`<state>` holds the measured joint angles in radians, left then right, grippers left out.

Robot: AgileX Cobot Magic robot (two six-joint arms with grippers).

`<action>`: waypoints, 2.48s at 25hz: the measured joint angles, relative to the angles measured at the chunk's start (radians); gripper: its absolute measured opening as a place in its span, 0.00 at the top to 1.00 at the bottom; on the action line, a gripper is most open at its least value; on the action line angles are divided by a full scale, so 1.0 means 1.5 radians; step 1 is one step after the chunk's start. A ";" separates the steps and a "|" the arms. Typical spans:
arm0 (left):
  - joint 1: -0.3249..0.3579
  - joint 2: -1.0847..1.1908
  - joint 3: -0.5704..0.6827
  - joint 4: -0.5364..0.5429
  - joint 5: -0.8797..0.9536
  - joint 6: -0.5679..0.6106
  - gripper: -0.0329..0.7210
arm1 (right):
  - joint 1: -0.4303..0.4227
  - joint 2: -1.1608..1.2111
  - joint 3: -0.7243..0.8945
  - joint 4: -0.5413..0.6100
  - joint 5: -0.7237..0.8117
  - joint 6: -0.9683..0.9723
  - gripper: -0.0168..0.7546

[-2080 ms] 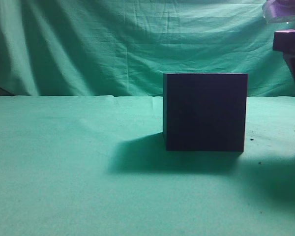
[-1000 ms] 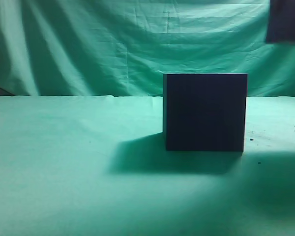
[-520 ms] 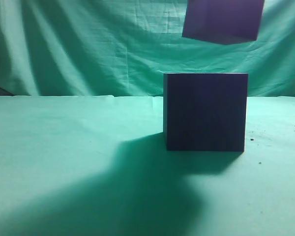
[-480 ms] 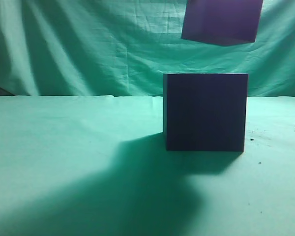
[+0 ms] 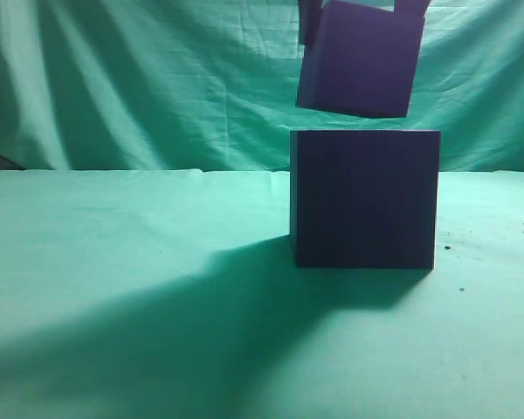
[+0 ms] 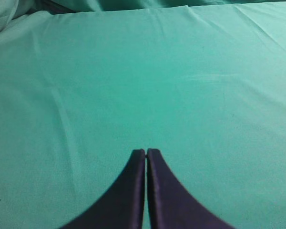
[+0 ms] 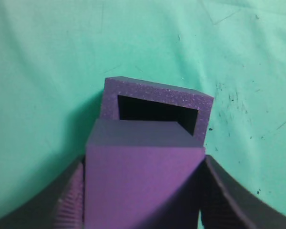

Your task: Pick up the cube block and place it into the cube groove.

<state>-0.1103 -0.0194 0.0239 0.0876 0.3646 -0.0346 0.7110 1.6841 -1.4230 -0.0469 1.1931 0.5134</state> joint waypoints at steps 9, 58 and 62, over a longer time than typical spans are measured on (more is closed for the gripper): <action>0.000 0.000 0.000 0.000 0.000 0.000 0.96 | 0.000 0.013 0.000 -0.029 -0.004 0.026 0.43; 0.000 0.000 0.000 0.000 0.000 0.000 0.96 | 0.000 -0.029 -0.054 -0.023 0.028 -0.105 0.98; 0.000 0.000 0.000 0.000 0.000 0.000 0.96 | 0.000 -0.108 0.006 -0.019 0.031 -0.106 0.98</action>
<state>-0.1103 -0.0194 0.0239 0.0876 0.3646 -0.0346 0.7110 1.5225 -1.4144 -0.0749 1.2398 0.3543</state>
